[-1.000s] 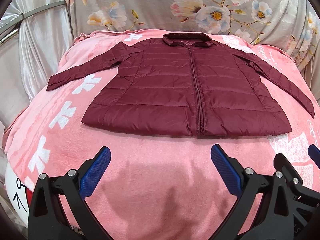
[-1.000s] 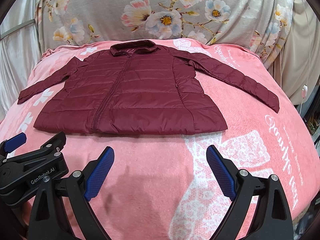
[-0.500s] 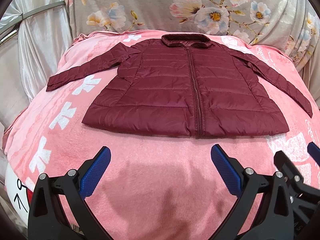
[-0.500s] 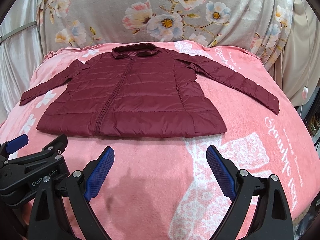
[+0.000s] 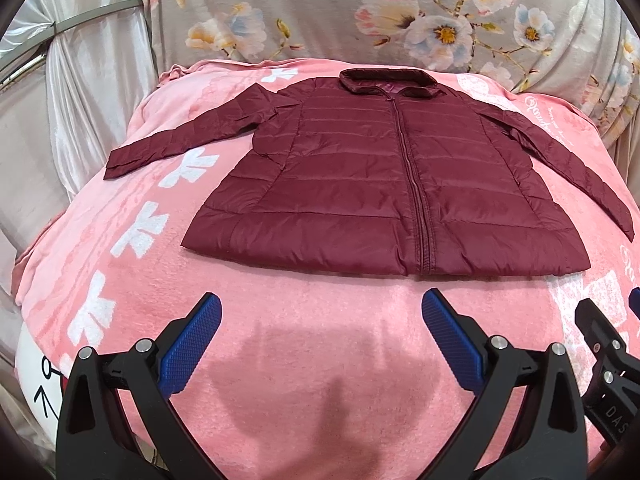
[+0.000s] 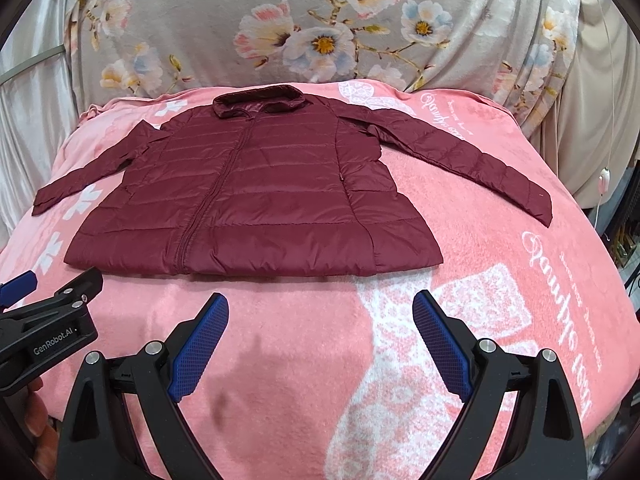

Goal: Fold large clothes

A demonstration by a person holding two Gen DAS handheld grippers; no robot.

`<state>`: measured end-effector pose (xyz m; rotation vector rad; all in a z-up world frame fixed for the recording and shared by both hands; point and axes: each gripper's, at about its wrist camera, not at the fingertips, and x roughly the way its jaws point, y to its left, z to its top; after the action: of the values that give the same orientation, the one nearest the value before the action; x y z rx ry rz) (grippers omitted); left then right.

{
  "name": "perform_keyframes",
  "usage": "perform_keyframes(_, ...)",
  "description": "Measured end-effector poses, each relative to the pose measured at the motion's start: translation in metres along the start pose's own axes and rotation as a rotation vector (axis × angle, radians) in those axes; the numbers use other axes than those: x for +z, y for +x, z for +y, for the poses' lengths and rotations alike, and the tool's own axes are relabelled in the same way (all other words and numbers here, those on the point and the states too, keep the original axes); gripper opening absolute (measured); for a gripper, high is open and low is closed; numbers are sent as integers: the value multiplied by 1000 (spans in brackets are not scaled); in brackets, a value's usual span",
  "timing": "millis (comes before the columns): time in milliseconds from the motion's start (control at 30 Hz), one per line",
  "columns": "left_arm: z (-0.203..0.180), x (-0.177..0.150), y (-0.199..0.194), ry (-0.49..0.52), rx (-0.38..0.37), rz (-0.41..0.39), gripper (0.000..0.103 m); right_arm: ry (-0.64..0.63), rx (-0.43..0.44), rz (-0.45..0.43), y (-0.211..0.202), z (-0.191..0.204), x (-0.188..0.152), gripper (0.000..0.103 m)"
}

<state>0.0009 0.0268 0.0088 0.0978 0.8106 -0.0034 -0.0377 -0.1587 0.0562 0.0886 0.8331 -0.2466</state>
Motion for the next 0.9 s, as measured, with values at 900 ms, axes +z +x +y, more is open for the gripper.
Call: perform_keyframes(900,9,-1,-2,-8,2,-5,98,-15,13,0,2,12,-3,91)
